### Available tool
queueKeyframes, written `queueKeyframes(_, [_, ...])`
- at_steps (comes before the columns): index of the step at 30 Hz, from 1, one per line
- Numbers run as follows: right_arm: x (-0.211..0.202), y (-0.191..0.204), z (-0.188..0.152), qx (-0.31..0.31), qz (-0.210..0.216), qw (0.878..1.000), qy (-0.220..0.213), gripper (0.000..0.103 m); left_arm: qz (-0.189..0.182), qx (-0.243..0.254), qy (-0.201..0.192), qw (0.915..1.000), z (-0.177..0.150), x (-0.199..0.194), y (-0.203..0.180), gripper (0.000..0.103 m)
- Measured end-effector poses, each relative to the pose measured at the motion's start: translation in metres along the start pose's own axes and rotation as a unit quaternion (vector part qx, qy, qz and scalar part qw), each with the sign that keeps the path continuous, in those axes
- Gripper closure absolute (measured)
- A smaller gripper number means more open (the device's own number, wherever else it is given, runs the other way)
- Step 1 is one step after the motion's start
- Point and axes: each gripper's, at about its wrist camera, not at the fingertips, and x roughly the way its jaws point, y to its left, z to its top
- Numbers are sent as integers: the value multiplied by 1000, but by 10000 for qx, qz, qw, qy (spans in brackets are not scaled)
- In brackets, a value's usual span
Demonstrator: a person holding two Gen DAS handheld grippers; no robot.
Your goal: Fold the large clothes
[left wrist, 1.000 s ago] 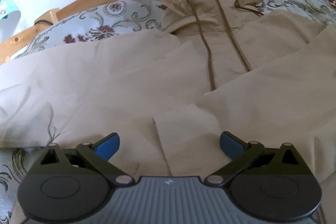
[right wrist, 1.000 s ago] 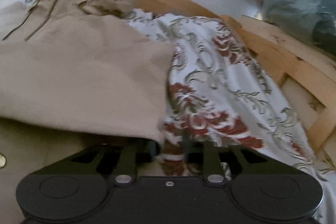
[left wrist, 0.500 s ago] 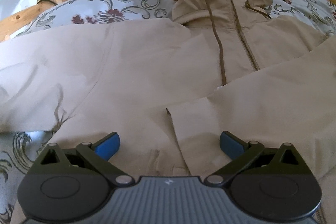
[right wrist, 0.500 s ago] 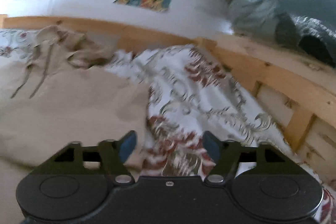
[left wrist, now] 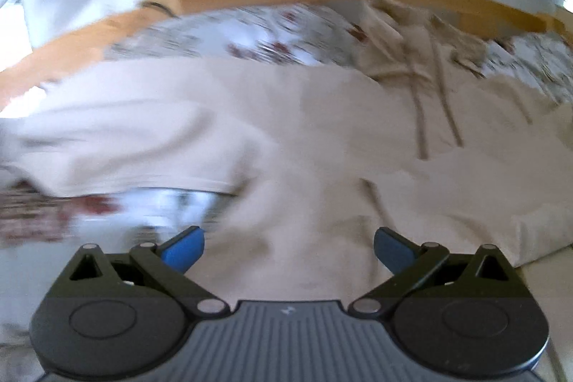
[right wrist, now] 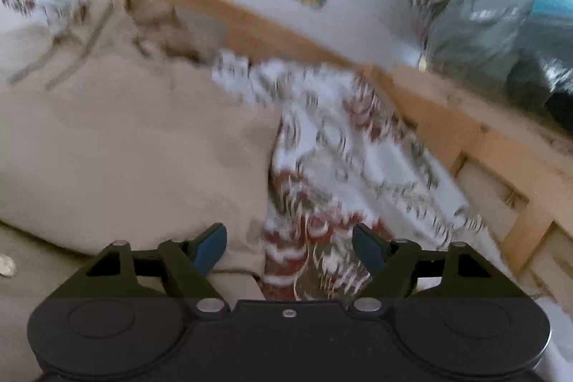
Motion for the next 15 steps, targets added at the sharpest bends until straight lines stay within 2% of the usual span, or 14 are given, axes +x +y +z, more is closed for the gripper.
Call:
queueKeyframes(1, [-9,0,2,-5,-10,9999,-170,11,144,-54,-73,9999,1,-9,11,1])
queueKeyframes(4, [-34,-1,13,105,223,9987,-451,9,709,-251,-311,9967,-2,-35,49,1])
queueKeyframes(8, [-70,2,25,510,1109,9914,-478,3,1145,-697,-562,9894,-22,-62,94,1])
queueKeyframes(10, [-86,9,29,697,1414,9865,-452,1,1705,-737,-817,9792,-33,-72,108,1])
queueKeyframes(13, [-105,28,41,737,1852,9791,-412,1,2668,-243,-958,9587,-36,-75,117,1])
queueKeyframes(15, [-116,43,53,668,1949,9775,-459,1,3032,-48,-1059,9470,-29,-71,123,1])
